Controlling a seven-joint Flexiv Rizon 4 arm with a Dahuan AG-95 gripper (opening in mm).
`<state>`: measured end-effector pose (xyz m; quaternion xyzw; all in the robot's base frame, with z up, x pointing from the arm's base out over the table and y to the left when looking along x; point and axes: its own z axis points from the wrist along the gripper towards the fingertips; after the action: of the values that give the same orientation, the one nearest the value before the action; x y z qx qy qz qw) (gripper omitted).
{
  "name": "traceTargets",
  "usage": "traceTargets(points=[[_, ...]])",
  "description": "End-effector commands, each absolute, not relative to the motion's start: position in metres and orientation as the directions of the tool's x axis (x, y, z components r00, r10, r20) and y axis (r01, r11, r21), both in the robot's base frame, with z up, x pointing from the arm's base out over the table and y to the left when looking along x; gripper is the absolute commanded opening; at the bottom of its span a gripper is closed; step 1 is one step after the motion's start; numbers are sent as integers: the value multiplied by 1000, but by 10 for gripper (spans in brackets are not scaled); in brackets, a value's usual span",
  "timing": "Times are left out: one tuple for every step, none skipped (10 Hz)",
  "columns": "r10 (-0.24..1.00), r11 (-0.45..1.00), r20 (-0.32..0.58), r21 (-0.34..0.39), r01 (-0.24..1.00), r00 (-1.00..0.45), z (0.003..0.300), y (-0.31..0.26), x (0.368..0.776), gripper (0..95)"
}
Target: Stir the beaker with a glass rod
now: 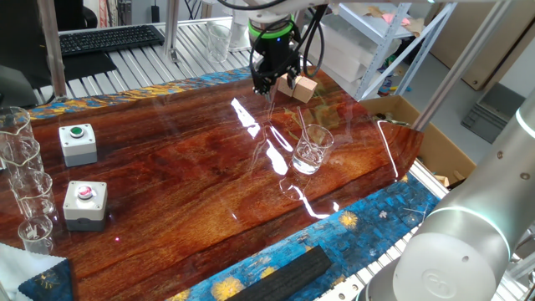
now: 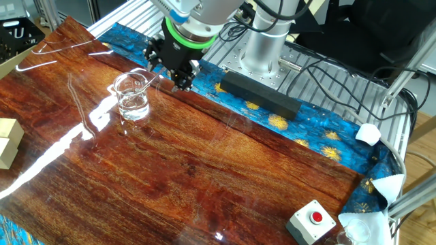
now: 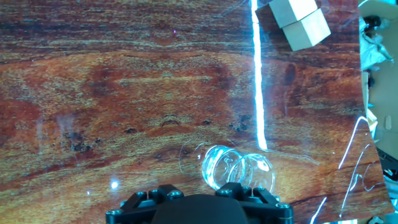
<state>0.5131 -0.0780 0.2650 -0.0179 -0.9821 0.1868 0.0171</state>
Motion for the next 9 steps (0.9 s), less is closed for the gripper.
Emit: traceTargets(points=[[34, 930, 30, -366, 21, -999, 267, -82, 514, 570], [31, 931, 32, -363, 17, -999, 268, -84, 515, 570], [30, 933, 34, -360, 16, -999, 269, -85, 516, 570], [30, 934, 39, -356, 14, -999, 269, -86, 516, 570], [22, 935, 45, -355, 5, -999, 269, -87, 516, 570], [10, 935, 52, -354, -9, -999, 269, -87, 516, 570], [2, 936, 54, -351, -17, -999, 269, -87, 516, 380], [-17, 939, 62, -343, -38, -998, 269, -87, 516, 380], [-32, 940, 67, -337, -53, -997, 269, -87, 516, 190]])
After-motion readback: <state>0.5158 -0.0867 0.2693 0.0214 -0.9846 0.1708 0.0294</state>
